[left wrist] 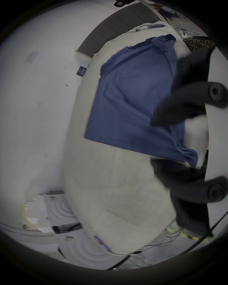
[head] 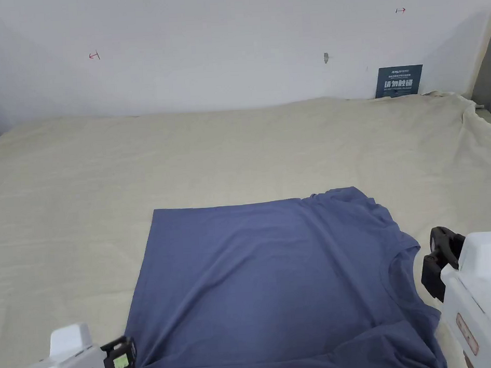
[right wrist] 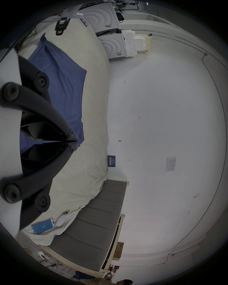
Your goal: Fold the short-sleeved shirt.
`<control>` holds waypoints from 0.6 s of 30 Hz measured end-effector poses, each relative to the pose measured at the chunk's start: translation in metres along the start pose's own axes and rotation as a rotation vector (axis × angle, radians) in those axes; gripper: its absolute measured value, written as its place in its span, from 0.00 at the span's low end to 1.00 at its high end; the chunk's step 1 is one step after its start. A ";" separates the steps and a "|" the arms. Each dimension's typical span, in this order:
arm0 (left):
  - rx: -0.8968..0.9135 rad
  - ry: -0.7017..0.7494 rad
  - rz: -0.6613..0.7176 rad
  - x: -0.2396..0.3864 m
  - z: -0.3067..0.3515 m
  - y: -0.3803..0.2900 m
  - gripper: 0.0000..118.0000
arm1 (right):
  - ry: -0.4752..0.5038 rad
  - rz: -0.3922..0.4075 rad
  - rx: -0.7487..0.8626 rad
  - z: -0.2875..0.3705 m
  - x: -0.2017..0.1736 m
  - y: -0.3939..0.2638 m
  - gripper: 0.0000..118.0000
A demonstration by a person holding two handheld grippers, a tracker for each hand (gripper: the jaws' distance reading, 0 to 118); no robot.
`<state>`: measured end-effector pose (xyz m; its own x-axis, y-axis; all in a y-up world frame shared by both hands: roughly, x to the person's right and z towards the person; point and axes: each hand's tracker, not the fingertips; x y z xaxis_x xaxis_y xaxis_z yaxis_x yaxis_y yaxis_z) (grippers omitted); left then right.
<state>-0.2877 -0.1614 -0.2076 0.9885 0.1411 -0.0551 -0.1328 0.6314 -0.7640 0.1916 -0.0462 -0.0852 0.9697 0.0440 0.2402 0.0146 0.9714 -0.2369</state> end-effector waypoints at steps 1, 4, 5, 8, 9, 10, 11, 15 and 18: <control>-0.042 0.004 0.014 -0.004 -0.005 -0.003 0.84 | 0.000 -0.001 -0.006 0.000 0.001 -0.002 0.00; -0.072 0.013 0.022 -0.012 -0.014 -0.017 0.84 | -0.006 -0.004 -0.026 0.001 0.003 -0.008 0.00; -0.084 0.021 0.012 -0.013 -0.017 -0.021 0.84 | -0.009 -0.004 -0.034 0.001 0.004 -0.010 0.00; -0.101 0.065 -0.026 -0.013 -0.026 -0.029 0.84 | -0.016 -0.006 -0.056 0.003 0.007 -0.016 0.00; -0.100 0.071 -0.033 -0.013 -0.029 -0.030 0.83 | -0.018 -0.007 -0.062 0.004 0.008 -0.018 0.00; -0.096 0.077 -0.047 -0.012 -0.033 -0.032 0.78 | -0.021 -0.007 -0.067 0.005 0.009 -0.020 0.00; -0.102 0.082 -0.077 -0.011 -0.038 -0.034 0.70 | -0.025 -0.007 -0.075 0.006 0.010 -0.022 0.00; -0.133 0.002 -0.149 -0.004 -0.052 -0.037 0.25 | -0.037 -0.007 -0.109 0.008 0.018 -0.031 0.00; -0.117 0.026 -0.162 0.002 -0.049 -0.036 0.05 | -0.052 -0.021 -0.162 0.008 0.026 -0.042 0.01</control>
<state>-0.2777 -0.2209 -0.2120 0.9980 0.0244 0.0591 0.0359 0.5509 -0.8338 0.2146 -0.0846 -0.0616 0.9549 0.0403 0.2941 0.0777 0.9222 -0.3788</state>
